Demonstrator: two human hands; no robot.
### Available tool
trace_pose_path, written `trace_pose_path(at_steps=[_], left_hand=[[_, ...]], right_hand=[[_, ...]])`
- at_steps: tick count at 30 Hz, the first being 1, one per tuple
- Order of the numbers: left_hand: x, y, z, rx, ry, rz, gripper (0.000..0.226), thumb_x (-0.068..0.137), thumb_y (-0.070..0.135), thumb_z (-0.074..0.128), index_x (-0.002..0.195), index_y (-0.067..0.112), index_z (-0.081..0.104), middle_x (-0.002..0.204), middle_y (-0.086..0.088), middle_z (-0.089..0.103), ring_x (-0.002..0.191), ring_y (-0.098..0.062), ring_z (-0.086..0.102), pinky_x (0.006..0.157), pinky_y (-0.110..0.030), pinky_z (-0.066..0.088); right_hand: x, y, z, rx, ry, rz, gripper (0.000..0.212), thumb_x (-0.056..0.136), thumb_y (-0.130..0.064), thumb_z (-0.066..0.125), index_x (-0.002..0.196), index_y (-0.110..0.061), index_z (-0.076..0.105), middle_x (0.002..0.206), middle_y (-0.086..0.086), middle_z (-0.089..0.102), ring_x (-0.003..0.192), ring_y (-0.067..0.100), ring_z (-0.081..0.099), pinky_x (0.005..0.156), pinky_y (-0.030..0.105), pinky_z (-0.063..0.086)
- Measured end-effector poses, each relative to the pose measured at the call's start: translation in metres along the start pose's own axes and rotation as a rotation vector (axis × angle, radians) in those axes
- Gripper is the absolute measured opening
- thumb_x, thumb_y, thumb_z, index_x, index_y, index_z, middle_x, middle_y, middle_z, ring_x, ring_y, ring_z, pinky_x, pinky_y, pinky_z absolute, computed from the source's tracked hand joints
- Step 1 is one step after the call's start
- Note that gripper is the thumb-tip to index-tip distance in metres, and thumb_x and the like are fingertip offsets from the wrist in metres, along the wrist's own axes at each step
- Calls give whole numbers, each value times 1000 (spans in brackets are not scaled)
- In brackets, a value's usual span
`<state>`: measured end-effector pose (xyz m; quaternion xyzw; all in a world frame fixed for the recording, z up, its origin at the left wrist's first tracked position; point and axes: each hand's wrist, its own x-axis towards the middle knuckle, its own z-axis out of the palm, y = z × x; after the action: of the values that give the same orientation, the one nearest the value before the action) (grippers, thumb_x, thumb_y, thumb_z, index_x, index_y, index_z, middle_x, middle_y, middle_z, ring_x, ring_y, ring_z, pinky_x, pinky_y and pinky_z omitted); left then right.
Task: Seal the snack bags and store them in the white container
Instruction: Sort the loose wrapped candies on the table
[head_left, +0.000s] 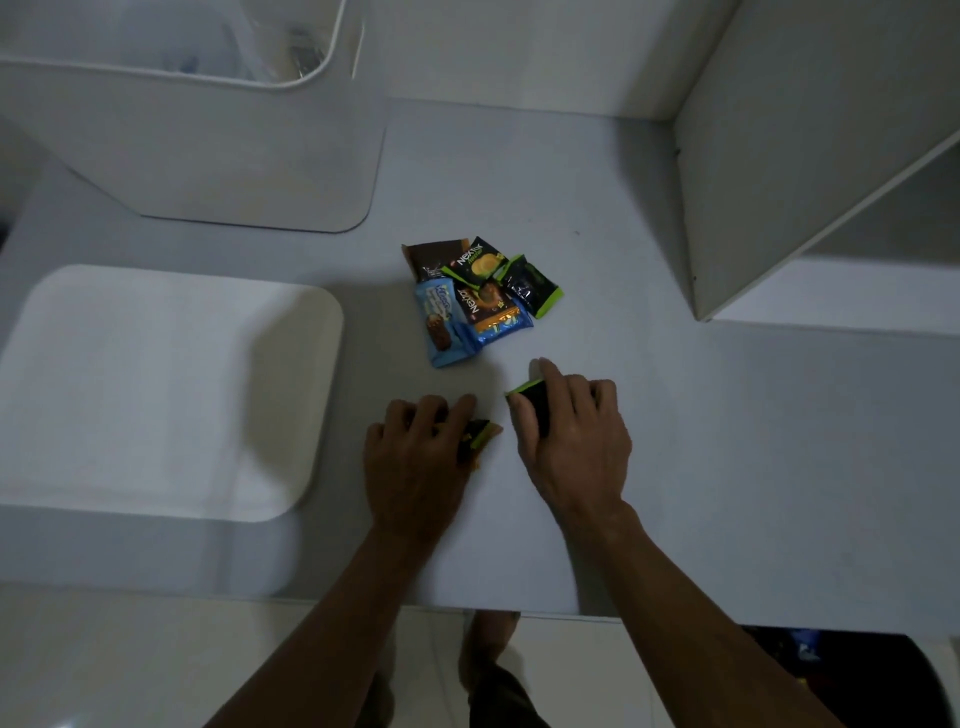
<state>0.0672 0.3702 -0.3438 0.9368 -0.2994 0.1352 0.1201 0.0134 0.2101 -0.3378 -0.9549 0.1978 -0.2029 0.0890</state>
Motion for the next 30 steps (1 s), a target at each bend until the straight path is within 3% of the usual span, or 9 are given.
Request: trace_pose_path(at_steps=[4, 11, 17, 22, 25, 28, 30], left_hand=[[1, 2, -3, -26, 41, 25, 37, 95, 38, 44, 109, 18, 71, 89, -7, 66, 72, -28, 58, 57, -30, 41], [5, 1, -8, -133, 86, 17, 28, 90, 34, 55, 101, 17, 75, 80, -5, 65, 61, -21, 58, 51, -23, 35], [11, 2, -18, -294, 81, -199, 29, 82, 29, 59, 104, 20, 75, 79, -1, 66, 59, -23, 62, 45, -30, 47], [25, -2, -42, -454, 72, -455, 29, 75, 26, 82, 103, 24, 75, 80, 3, 66, 60, -20, 63, 48, -32, 49], [44, -5, -74, -487, 137, -521, 27, 76, 32, 79, 101, 23, 76, 80, 2, 67, 64, -20, 65, 52, -31, 50], [73, -13, -111, -558, 261, -600, 27, 75, 37, 75, 100, 25, 76, 80, 3, 69, 72, -20, 69, 59, -32, 52], [98, -25, -138, -574, 356, -603, 27, 76, 40, 75, 99, 26, 76, 81, 2, 70, 74, -19, 70, 62, -31, 53]], right_hand=[[-2, -5, 1, -33, 50, -19, 46, 97, -45, 57, 129, -11, 61, 85, 5, 67, 78, 22, 57, 47, 33, 47], [1, -7, -4, 92, 21, 57, 51, 95, -44, 62, 135, -13, 55, 88, 4, 70, 80, 19, 59, 48, 29, 48], [9, -20, -24, 248, -48, 207, 57, 93, -43, 64, 141, -16, 52, 84, 3, 65, 79, 20, 59, 52, 31, 48], [23, -36, -53, 345, -80, 269, 59, 93, -42, 59, 144, -16, 49, 88, 6, 67, 81, 25, 59, 60, 30, 39], [41, -51, -70, 380, -87, 300, 60, 91, -37, 67, 146, -21, 47, 88, 7, 65, 84, 29, 60, 61, 31, 38], [73, -75, -90, 430, -78, 332, 63, 91, -48, 63, 148, -35, 40, 95, 7, 63, 93, 26, 59, 68, 35, 44], [100, -97, -104, 483, -33, 300, 64, 91, -49, 61, 149, -35, 38, 100, 7, 64, 97, 25, 59, 72, 35, 46]])
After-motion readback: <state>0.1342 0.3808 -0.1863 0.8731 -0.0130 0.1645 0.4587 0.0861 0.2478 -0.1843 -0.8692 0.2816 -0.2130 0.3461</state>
